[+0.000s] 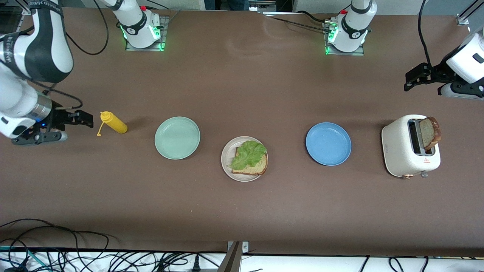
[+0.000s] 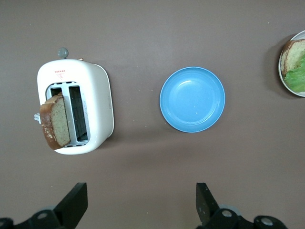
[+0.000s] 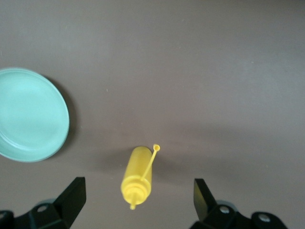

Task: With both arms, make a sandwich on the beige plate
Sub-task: 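Move the right gripper back toward the yellow mustard bottle, then grasp the yellow mustard bottle with the right gripper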

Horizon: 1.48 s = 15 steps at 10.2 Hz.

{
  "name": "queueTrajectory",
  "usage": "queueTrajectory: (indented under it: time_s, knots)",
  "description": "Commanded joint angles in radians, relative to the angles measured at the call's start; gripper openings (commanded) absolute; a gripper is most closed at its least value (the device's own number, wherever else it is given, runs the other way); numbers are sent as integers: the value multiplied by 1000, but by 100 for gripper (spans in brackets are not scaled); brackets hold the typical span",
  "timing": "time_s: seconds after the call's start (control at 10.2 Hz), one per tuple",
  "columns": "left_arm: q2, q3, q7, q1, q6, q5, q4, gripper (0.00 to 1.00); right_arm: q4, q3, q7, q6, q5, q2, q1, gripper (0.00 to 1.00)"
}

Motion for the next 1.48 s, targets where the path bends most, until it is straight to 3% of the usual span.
queueTrajectory:
  time_s: [0.0,0.2,0.69,0.89,1.18,1.38]
  knots:
    - [0,-1,2,4,-16,-23,11,100,-168,-79,-262,137,3,-82,13,100]
    - [0,-1,2,4,-16,-23,11,100,-210,-133,-474,185,66,-78,11,100]
    - [0,-1,2,4,-16,-23,11,100,-283,-271,-1314,173,574,13,2,98]
    - [0,1,2,4,-16,-23,11,100,-282,-273,-1479,120,670,74,-65,99]
    - [0,1,2,4,-16,-23,11,100,-280,-273,-1740,41,898,181,-79,99]
    - [0,1,2,4,-16,-23,11,100,-279,-273,-1832,6,988,241,-85,100]
